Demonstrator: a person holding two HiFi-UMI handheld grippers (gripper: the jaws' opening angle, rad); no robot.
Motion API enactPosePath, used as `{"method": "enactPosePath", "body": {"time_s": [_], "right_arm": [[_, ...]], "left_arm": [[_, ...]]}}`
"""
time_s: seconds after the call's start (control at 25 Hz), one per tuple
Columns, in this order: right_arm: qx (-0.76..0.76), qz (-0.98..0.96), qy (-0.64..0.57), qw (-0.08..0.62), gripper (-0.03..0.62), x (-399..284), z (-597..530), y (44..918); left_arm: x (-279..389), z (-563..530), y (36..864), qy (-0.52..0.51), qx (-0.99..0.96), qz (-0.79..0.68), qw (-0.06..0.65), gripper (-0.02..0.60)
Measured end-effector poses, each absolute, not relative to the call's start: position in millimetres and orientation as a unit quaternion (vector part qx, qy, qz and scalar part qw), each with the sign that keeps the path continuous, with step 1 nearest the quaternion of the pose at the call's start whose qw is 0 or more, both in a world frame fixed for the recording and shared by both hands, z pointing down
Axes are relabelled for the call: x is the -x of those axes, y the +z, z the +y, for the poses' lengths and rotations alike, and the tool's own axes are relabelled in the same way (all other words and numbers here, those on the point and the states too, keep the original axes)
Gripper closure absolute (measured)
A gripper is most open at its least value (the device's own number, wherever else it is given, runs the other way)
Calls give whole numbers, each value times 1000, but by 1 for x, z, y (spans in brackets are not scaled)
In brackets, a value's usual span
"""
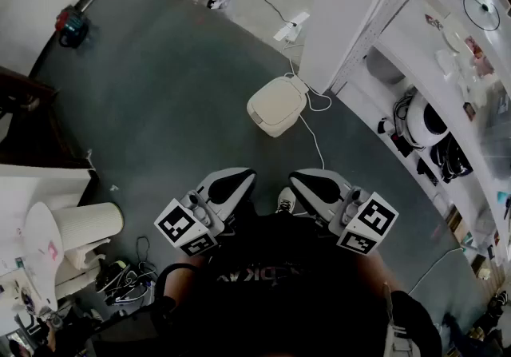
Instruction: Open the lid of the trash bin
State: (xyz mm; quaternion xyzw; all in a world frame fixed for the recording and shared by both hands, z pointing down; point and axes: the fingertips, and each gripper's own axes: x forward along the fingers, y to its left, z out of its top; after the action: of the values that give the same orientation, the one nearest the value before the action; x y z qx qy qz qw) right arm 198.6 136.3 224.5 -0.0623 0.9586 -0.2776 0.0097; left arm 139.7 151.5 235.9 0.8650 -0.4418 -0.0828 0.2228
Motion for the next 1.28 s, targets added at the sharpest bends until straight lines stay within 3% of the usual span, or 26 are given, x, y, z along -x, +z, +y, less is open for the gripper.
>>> {"method": "enactPosePath", "body": {"time_s": [1.28], "right_arm": [[64, 953, -297, 10, 587, -199, 141, 232]], "left_arm": [[-135, 161, 246, -83, -859, -445, 240, 581]]}}
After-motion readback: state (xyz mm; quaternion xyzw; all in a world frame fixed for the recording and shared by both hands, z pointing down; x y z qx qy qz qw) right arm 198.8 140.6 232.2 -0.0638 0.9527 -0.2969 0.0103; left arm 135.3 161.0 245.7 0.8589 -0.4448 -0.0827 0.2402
